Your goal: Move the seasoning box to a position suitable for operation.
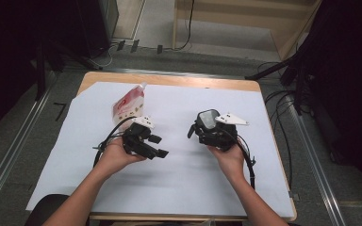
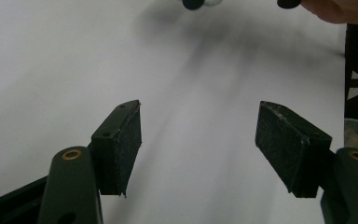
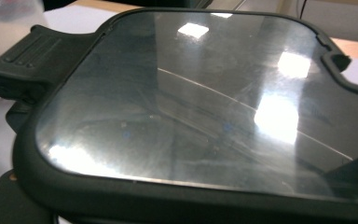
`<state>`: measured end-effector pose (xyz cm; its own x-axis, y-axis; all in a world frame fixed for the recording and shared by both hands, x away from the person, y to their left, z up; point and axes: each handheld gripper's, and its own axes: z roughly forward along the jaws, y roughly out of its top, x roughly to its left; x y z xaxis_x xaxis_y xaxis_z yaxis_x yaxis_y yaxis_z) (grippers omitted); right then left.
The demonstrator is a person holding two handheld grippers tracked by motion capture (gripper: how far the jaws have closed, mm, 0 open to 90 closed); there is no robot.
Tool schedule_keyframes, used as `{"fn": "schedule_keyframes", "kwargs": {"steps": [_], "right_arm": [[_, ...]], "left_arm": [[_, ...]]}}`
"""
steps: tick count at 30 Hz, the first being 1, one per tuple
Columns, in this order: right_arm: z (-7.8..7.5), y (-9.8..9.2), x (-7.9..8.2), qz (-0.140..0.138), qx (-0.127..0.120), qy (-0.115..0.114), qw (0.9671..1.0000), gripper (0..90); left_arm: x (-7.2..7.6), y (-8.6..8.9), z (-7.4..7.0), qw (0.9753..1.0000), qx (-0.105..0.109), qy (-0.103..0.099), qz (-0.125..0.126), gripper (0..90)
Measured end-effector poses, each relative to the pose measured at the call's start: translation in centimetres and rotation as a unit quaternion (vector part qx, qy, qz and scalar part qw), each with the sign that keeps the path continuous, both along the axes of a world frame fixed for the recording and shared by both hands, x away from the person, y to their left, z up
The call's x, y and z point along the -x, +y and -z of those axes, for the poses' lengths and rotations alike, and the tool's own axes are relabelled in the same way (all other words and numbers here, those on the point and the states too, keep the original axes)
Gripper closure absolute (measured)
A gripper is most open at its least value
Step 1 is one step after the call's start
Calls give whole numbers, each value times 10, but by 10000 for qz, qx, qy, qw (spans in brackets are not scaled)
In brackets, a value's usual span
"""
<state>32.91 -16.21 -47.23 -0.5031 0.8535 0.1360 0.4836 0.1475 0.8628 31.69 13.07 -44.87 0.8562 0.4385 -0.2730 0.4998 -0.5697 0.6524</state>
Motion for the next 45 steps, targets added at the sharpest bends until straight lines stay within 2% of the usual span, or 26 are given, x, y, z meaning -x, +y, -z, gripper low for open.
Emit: {"fn": "schedule_keyframes", "kwargs": {"steps": [9, 17, 20, 22, 24, 27, 28, 31, 35, 36, 39, 42, 45], "right_arm": [[14, 20, 17, -358, 253, 120, 9990, 145], [27, 38, 24, -698, 302, 131, 9970, 145], [31, 45, 24, -808, 332, 25, 9962, 146], [34, 52, 21, -890, 260, 22, 9957, 146], [38, 60, 18, -931, 302, -13, 9952, 145], [41, 65, 19, -937, 399, -196, 9946, 146], [41, 65, 19, -946, 408, -206, 9945, 146], [41, 62, 20, -911, 289, -81, 9954, 146], [40, 62, 21, -993, 459, -108, 9939, 144], [39, 60, 21, -1008, 427, 16, 9940, 137], [38, 58, 20, -1026, 324, 147, 9941, 123], [35, 57, 21, -1096, 435, 179, 9929, 123], [30, 53, 24, -1152, 424, 316, 9919, 122]], "left_arm": [[0, 1, -1, 10000, -3, -34, -59, 325], [0, 1, -1, 10000, -28, -48, -63, 325], [0, 1, 0, 10000, 14, -72, -38, 326], [1, 1, -1, 9999, -14, -97, -50, 326], [1, 1, -1, 9999, -40, -83, -45, 326], [0, 2, -1, 9999, -21, -90, -59, 326], [0, 2, -2, 9999, -86, -73, -60, 326], [0, 1, 0, 9999, -59, -75, -63, 326], [0, -1, 0, 9999, -79, -71, -37, 327], [0, -1, 0, 9999, -74, -72, -39, 327], [1, -1, 1, 10000, -57, -62, -52, 334], [0, -2, 1, 9999, -69, -80, -28, 358], [0, 0, 0, 10000, -38, -28, -12, 386]]}}
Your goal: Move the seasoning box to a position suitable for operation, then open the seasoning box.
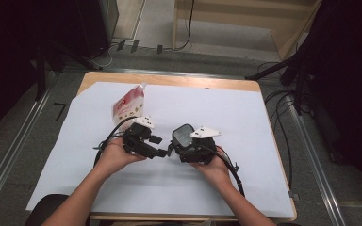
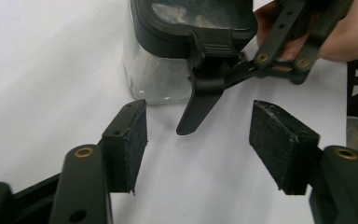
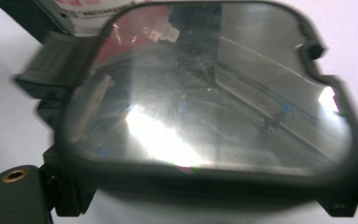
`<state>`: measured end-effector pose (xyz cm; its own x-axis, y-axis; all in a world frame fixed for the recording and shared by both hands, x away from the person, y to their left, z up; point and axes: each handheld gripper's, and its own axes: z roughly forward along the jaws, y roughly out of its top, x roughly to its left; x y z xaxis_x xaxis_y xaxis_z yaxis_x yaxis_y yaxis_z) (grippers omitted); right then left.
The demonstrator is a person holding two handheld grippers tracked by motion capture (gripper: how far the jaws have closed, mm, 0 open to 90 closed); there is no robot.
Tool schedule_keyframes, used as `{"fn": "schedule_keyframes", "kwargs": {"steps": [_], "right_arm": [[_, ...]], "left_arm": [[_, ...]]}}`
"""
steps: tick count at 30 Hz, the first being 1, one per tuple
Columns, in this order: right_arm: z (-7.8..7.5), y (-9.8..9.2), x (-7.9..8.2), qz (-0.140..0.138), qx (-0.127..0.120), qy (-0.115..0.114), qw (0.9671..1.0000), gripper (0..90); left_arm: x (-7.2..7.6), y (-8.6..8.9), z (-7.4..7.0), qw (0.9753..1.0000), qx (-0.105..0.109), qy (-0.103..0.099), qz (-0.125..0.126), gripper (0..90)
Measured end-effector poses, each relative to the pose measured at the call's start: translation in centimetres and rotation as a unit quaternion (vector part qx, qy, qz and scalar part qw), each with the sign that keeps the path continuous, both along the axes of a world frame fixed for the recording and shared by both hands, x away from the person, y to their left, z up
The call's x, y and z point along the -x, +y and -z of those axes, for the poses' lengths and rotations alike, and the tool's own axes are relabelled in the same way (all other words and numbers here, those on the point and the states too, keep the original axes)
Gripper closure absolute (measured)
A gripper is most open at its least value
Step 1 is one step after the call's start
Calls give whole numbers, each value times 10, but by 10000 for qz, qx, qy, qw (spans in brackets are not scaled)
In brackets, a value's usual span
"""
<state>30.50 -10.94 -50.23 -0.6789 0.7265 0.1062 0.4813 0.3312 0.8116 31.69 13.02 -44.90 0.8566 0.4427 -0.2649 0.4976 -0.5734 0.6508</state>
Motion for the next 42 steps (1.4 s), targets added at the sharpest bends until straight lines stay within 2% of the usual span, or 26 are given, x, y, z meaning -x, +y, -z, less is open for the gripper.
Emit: {"fn": "schedule_keyframes", "kwargs": {"steps": [4, 7, 9, 10, 11, 13, 16, 17, 18, 19, 21, 22, 24, 26, 29, 30, 33, 35, 37, 38, 40, 42], "right_arm": [[-9, -8, 5, -81, 70, 17, 9999, 132], [-13, -15, 9, -125, -41, 136, 9998, 134], [-17, -20, 11, -133, -36, 190, 9997, 134], [-19, -23, 13, -172, -3, 201, 9997, 146], [-20, -26, 16, -190, 35, 161, 9997, 156], [-24, -33, 20, -221, 8, 195, 9996, 191], [-29, -44, 24, -247, -146, 280, 9992, 294], [-30, -48, 25, -233, -168, 302, 9991, 357], [-32, -52, 24, -308, -289, 396, 9983, 447], [-32, -55, 24, -317, -353, 472, 9978, 486], [-34, -59, 22, -257, -473, 627, 9966, 596], [-34, -60, 22, -236, -502, 660, 9963, 646], [-33, -60, 22, -231, -396, 689, 9966, 734], [-33, -59, 22, -231, -289, 678, 9970, 803], [-33, -59, 21, -247, -302, 715, 9967, 884], [-32, -59, 21, -260, -293, 716, 9967, 898], [-31, -57, 20, -272, -225, 743, 9966, 899], [-30, -56, 19, -303, -164, 718, 9968, 897], [-29, -53, 19, -329, -60, 596, 9977, 894], [-28, -52, 18, -352, -65, 598, 9976, 894], [-27, -50, 17, -363, -76, 576, 9977, 898], [-27, -50, 16, -348, -72, 593, 9976, 898]], "left_arm": [[-2, 0, -3, 9997, 147, 204, 81, 469], [-3, 0, -6, 9997, 144, 170, 59, 507], [-4, 0, -8, 9999, -4, 98, 69, 519], [-4, 0, -9, 9999, 37, 71, 69, 524], [-4, 1, -9, 9997, 183, 130, 51, 527], [-6, 1, -11, 9997, 203, 94, 45, 503], [-8, -2, -14, 9998, 203, 45, 50, 532], [-8, -3, -17, 9999, 121, 61, 81, 553], [-8, -4, -18, 10000, 52, 23, 53, 605], [-8, -5, -21, 10000, -9, -23, -43, 673], [-7, -4, -24, 9999, 93, -38, -121, 783], [-6, -3, -24, 9998, 104, -99, -145, 827], [-5, -2, -23, 9996, 185, -58, -186, 900], [-7, -1, -21, 9995, 254, 49, -176, 900], [-8, -3, -16, 9997, 138, 106, -192, 900], [-8, -3, -14, 9996, 160, 95, -226, 900], [-10, -3, -10, 9997, 42, 101, -223, 900], [-12, -3, -7, 9994, 145, 154, -286, 900], [-13, -4, -1, 9988, 216, 266, -361, 900], [-14, -4, 0, 9987, 205, 310, -345, 900], [-13, -7, 2, 9990, 86, 264, -363, 900], [-13, -9, 5, 9992, 80, 268, -287, 900]]}}
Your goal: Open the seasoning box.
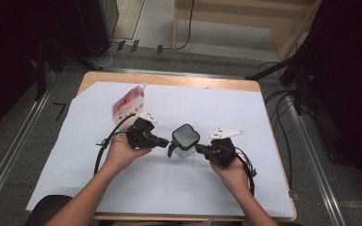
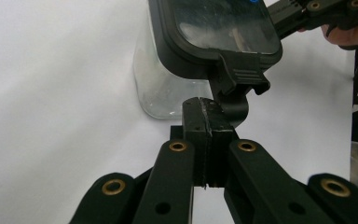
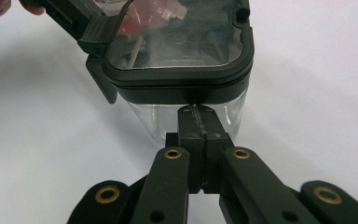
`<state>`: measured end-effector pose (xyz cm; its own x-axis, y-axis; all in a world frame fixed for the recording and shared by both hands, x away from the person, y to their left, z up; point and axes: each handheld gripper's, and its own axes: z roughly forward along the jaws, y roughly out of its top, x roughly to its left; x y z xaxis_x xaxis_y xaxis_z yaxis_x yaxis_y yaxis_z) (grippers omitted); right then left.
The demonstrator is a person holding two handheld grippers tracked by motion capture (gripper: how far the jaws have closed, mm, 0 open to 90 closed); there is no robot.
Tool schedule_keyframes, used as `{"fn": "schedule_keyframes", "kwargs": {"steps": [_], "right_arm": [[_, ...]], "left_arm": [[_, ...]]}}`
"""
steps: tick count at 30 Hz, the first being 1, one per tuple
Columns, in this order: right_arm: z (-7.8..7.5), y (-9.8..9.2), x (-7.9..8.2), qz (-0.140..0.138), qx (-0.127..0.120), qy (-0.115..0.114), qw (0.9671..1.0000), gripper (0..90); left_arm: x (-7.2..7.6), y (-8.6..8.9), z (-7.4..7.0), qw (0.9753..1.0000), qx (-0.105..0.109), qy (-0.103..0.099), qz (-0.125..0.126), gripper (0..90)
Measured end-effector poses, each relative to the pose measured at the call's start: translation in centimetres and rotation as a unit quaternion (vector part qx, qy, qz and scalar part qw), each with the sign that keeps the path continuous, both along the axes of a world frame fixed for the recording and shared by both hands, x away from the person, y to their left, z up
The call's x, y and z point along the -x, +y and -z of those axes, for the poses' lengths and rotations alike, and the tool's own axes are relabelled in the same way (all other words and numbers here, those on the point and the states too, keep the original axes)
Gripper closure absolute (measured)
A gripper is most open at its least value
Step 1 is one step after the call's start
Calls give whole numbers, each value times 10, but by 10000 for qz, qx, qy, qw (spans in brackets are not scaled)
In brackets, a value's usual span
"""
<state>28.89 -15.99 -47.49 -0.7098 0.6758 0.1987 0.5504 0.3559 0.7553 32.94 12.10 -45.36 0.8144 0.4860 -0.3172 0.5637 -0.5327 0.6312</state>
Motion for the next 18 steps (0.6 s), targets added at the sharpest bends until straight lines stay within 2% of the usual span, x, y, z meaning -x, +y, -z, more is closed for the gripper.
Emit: {"fn": "schedule_keyframes", "kwargs": {"steps": [5, 7, 8, 14, 15, 16, 18], "right_arm": [[0, -1, -1, 12, -61, 67, 10000, 898], [1, -2, -3, 19, -76, 79, 9999, 898], [1, -2, -3, 19, -76, 79, 9999, 898], [1, -2, -5, 53, -127, 85, 9999, 898], [2, -2, -5, 54, -147, 94, 9998, 898], [2, -2, -6, 81, -171, 124, 9997, 898], [2, -3, -7, 88, -203, 148, 9996, 898]], "left_arm": [[1, -7, 4, 10000, -90, -9, 21, 900], [1, -9, 6, 10000, -41, -3, 13, 900], [1, -9, 5, 10000, -89, -27, 36, 900], [3, -12, 6, 10000, -71, -7, 28, 900], [4, -13, 6, 10000, -21, 3, 26, 900], [4, -13, 6, 10000, -64, -12, 29, 900], [6, -14, 6, 10000, -9, -35, 31, 900]]}}
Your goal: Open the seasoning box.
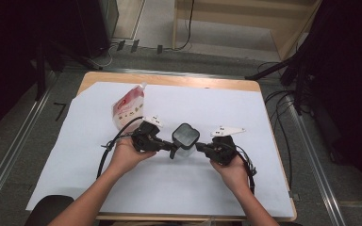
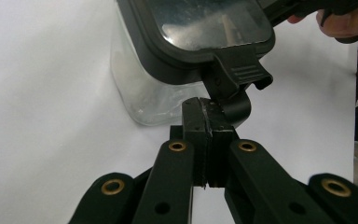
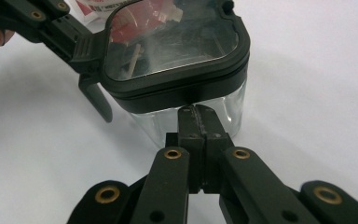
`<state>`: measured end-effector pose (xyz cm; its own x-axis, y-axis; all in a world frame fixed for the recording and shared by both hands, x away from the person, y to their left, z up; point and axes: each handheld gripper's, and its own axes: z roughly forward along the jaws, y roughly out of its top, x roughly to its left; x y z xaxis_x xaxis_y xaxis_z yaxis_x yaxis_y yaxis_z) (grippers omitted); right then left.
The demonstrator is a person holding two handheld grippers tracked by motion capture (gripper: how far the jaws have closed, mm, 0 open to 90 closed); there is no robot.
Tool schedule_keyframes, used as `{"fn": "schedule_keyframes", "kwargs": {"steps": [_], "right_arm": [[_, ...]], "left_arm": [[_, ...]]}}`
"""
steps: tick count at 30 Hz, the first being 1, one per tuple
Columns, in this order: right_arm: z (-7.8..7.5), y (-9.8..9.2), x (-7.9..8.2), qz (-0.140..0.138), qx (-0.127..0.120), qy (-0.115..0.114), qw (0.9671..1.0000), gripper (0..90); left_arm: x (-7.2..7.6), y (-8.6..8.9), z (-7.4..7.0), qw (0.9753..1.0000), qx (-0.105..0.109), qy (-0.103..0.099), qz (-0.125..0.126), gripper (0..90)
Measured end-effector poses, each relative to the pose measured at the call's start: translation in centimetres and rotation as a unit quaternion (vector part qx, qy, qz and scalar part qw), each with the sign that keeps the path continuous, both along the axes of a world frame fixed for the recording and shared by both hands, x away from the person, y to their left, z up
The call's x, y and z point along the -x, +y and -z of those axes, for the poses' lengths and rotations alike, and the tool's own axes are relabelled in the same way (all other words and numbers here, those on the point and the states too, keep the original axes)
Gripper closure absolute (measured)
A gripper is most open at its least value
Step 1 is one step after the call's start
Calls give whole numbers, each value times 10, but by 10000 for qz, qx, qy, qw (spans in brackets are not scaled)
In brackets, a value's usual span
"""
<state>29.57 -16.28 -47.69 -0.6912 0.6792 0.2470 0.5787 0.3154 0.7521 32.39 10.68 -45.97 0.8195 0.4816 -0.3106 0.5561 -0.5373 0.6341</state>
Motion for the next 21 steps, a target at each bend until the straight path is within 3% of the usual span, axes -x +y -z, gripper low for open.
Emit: {"fn": "schedule_keyframes", "kwargs": {"steps": [2, 15, 21], "right_arm": [[0, 0, -1, 23, -1, 7, 10000, 898], [1, 3, -2, 142, 68, -134, 9998, 899], [1, 4, -6, 233, 41, -75, 9997, 899]], "left_arm": [[0, 0, -1, 9999, -83, -31, 77, 900], [3, -5, -1, 10000, -18, 67, 44, 900], [4, -8, -1, 10000, 9, 57, 71, 900]]}}
